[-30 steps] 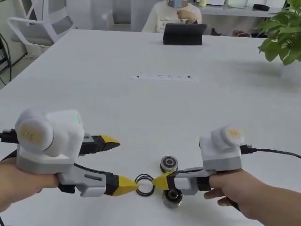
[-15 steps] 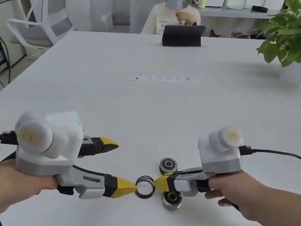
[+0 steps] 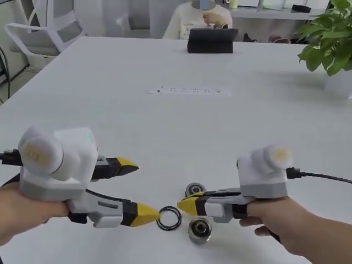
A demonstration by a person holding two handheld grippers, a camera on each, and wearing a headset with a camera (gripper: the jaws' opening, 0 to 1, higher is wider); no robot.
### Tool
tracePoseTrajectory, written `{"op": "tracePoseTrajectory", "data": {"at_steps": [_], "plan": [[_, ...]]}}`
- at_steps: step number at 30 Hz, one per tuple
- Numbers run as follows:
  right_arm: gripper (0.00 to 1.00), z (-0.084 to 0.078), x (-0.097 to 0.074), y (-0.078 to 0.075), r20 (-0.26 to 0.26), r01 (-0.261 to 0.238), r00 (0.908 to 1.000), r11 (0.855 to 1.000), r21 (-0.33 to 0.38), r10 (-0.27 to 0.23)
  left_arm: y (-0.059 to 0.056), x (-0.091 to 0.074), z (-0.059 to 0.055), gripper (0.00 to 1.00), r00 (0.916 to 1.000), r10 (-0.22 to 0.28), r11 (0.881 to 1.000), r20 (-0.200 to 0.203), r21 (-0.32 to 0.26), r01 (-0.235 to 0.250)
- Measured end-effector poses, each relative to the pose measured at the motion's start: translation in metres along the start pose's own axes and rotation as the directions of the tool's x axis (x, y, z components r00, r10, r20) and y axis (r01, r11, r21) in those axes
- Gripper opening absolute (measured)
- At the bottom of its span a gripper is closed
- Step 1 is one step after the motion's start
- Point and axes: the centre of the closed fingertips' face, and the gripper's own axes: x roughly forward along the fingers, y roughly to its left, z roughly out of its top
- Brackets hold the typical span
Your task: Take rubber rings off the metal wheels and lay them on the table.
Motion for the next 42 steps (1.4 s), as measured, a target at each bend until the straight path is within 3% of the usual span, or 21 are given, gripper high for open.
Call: {"op": "tracePoseTrajectory", "data": {"at_steps": [6,18,27,42], "plan": [[0.07,0.011,-0.007,0.000,0.053,0.004,0.9986,1.000,-0.012,-0.003,0.002,0.002,0.003,0.60,1.0000,0.001,1.000,0.002,-0.001,-0.001],[0.10,0.023,-0.023,-0.015,0.126,0.061,0.9904,0.998,-0.026,-0.057,0.001,0.010,0.013,0.59,0.9999,-0.005,1.000,0.014,0.009,0.005],[0.12,0.032,-0.037,-0.027,0.174,0.111,0.9791,0.993,-0.031,-0.104,0.005,0.019,0.020,0.58,0.9998,-0.007,1.000,0.020,0.016,0.007],[0.17,0.028,-0.051,-0.046,0.190,0.197,0.9649,0.978,-0.066,-0.181,0.008,0.035,0.022,0.57,0.9997,-0.013,1.000,0.019,0.000,0.013]]}}
